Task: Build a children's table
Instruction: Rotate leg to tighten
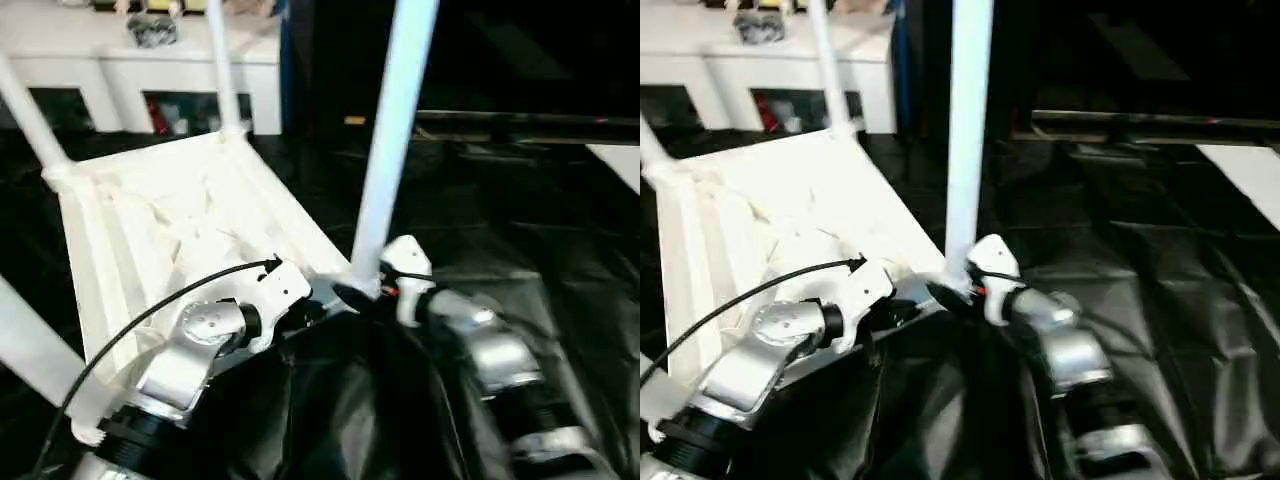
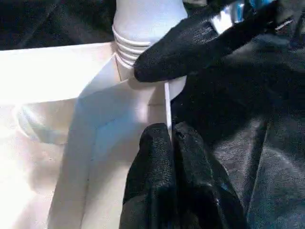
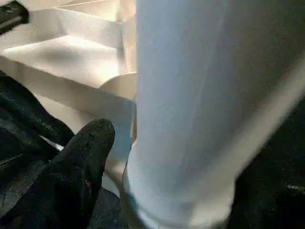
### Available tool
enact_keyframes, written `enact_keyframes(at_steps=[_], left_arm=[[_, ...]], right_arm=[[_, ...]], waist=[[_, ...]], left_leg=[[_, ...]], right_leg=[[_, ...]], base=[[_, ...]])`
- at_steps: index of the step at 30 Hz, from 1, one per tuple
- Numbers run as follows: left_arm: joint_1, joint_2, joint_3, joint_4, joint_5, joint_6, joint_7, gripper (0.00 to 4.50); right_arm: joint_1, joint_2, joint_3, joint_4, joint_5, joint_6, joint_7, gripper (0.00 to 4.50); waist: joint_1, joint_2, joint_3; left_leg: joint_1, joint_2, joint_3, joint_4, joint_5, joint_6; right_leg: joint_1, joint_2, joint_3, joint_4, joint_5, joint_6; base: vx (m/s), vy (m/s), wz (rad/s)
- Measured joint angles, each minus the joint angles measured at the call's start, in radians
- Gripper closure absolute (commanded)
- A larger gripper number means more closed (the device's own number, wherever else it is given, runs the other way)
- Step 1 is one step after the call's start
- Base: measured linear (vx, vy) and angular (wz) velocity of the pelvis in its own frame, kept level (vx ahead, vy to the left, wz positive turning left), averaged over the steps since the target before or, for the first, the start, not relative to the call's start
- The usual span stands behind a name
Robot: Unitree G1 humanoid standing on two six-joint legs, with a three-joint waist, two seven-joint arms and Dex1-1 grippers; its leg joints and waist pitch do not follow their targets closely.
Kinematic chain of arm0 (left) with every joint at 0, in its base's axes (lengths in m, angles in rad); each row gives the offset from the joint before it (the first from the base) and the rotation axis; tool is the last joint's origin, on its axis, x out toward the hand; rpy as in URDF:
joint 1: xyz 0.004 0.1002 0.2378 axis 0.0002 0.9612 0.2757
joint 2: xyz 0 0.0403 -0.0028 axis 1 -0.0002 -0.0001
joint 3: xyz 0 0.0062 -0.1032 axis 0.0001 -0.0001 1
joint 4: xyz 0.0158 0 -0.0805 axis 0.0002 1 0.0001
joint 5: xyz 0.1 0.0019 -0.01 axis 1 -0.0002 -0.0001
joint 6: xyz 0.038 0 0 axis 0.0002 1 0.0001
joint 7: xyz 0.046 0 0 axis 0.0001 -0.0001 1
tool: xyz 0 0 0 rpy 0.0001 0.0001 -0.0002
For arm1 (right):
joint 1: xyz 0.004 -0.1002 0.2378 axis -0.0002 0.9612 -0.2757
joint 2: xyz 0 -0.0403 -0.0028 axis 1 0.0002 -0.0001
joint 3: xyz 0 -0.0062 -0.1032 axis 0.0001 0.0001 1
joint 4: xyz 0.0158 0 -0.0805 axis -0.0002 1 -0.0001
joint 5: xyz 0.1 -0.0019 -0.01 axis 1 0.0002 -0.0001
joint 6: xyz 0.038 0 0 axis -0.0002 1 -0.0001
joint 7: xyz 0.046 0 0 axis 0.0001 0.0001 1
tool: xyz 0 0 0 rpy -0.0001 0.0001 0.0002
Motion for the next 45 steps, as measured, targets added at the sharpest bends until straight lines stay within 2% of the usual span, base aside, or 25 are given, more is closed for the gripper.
enact_keyframes(at_steps=[3, 7, 10, 14, 15, 18, 21, 26, 34, 35, 37, 38, 42, 45], left_arm=[[0.000, 0.034, -0.003, -0.006, -0.026, -0.017, -0.063, 4.50], [-0.013, 0.089, -0.005, -0.006, -0.046, -0.034, -0.144, 4.50], [-0.015, 0.129, -0.005, -0.005, -0.059, -0.041, -0.210, 4.50], [-0.027, 0.164, -0.017, 0.013, -0.080, -0.054, -0.277, 4.50], [-0.032, 0.174, -0.022, 0.017, -0.085, -0.056, -0.293, 4.50], [-0.041, 0.184, -0.025, 0.032, -0.095, -0.059, -0.321, 4.50], [-0.045, 0.189, -0.025, 0.038, -0.095, -0.059, -0.336, 4.50], [-0.045, 0.191, -0.026, 0.037, -0.101, -0.061, -0.350, 4.50], [-0.042, 0.167, -0.031, 0.045, -0.095, -0.080, -0.318, 4.50], [-0.041, 0.145, -0.022, 0.056, -0.089, -0.080, -0.281, 4.50], [-0.041, 0.108, -0.006, 0.074, -0.064, -0.079, -0.199, 4.50], [-0.043, 0.087, 0.004, 0.084, -0.043, -0.072, -0.142, 4.50], [-0.046, 0.019, 0.007, 0.090, -0.002, -0.030, -0.015, 4.50], [-0.049, -0.034, 0.008, 0.093, 0.020, -0.001, 0.068, 4.50]], right_arm=[[-0.013, -0.059, 0.020, -0.005, 0.017, -0.011, 0.113, 0.68], [-0.022, -0.110, 0.057, -0.016, 0.020, -0.027, 0.232, 0.68], [-0.022, -0.143, 0.075, -0.028, 0.025, -0.027, 0.305, 0.68], [-0.022, -0.157, 0.103, -0.043, 0.037, -0.023, 0.389, 0.68], [-0.022, -0.159, 0.108, -0.043, 0.039, -0.023, 0.404, 0.94], [-0.022, -0.160, 0.116, -0.043, 0.050, -0.022, 0.426, 1.04], [-0.022, -0.160, 0.119, -0.045, 0.060, -0.020, 0.437, 1.44], [-0.017, -0.168, 0.122, -0.064, 0.061, -0.007, 0.450, 1.74], [0.022, -0.161, 0.108, -0.093, 0.070, 0.000, 0.424, 1.80], [0.031, -0.144, 0.088, -0.085, 0.068, 0.001, 0.378, 1.81], [0.038, -0.095, 0.048, -0.055, 0.058, 0.007, 0.267, 1.81], [0.033, -0.044, 0.017, -0.027, 0.052, 0.020, 0.168, 1.81], [0.007, 0.046, -0.015, 0.025, 0.021, 0.034, -0.061, 1.82], [0.001, 0.091, -0.032, 0.039, 0.002, 0.037, -0.183, 1.82]], waist=[[0.013, 0.000, 0.000], [0.029, 0.000, 0.000], [0.041, 0.000, 0.000], [0.041, 0.000, 0.000], [0.042, 0.000, 0.000], [0.042, 0.000, 0.000], [0.043, -0.001, 0.000], [0.045, -0.001, 0.000], [0.056, -0.001, -0.001], [0.057, -0.001, -0.001], [0.053, -0.001, -0.001], [0.045, -0.001, -0.001], [0.014, 0.000, 0.000], [0.003, 0.001, -0.001]], left_leg=[[-0.002, 0.001, 0.000, -0.006, 0.000, 0.000], [-0.010, 0.001, 0.001, -0.003, 0.003, 0.006], [-0.009, 0.003, 0.001, -0.002, 0.003, 0.005], [-0.008, 0.004, 0.003, 0.002, 0.000, 0.000], [-0.008, 0.004, 0.004, 0.002, 0.000, 0.000], [-0.008, 0.004, 0.005, 0.003, 0.000, 0.000], [-0.008, 0.004, 0.005, 0.003, 0.000, 0.000], [-0.009, 0.004, 0.005, 0.003, 0.001, 0.000], [-0.008, 0.004, 0.005, 0.004, 0.001, 0.000], [-0.006, 0.004, 0.005, 0.004, 0.001, 0.000], [0.000, 0.005, 0.005, 0.003, 0.001, 0.000], [0.002, 0.005, 0.004, 0.004, 0.000, 0.000], [0.001, 0.004, -0.001, 0.003, 0.000, -0.001], [0.003, 0.003, -0.003, 0.003, 0.000, 0.000]], right_leg=[[-0.003, 0.001, 0.000, 0.001, -0.004, 0.002], [-0.014, 0.001, 0.001, 0.013, -0.010, -0.003], [-0.014, 0.001, 0.000, 0.016, -0.010, -0.003], [-0.010, 0.001, 0.003, 0.018, -0.012, -0.001], [-0.009, 0.001, 0.003, 0.018, -0.012, -0.001], [-0.008, 0.000, 0.005, 0.018, -0.012, -0.001], [-0.007, 0.000, 0.005, 0.018, -0.012, -0.001], [-0.008, 0.000, 0.005, 0.020, -0.013, 0.000], [-0.005, 0.000, 0.005, 0.020, -0.014, 0.001], [-0.003, 0.000, 0.005, 0.020, -0.014, 0.001], [0.002, 0.000, 0.005, 0.020, -0.017, 0.006], [0.003, 0.000, 0.004, 0.020, -0.017, 0.007], [0.005, 0.000, -0.001, 0.012, -0.018, 0.008], [0.005, 0.000, -0.002, 0.006, -0.018, 0.008]], base=[[0.058, -0.016, 0.04], [0.000, 0.000, 0.00], [0.000, 0.000, 0.00], [0.000, 0.000, 0.00], [0.000, 0.000, 0.00], [0.000, 0.000, 0.00], [0.000, 0.000, 0.00], [0.000, 0.000, 0.00], [0.000, 0.000, 0.00], [0.000, 0.000, 0.00], [0.000, 0.000, 0.00], [0.000, 0.000, 0.00], [-0.041, 0.003, -0.08], [0.000, 0.000, 0.00]])
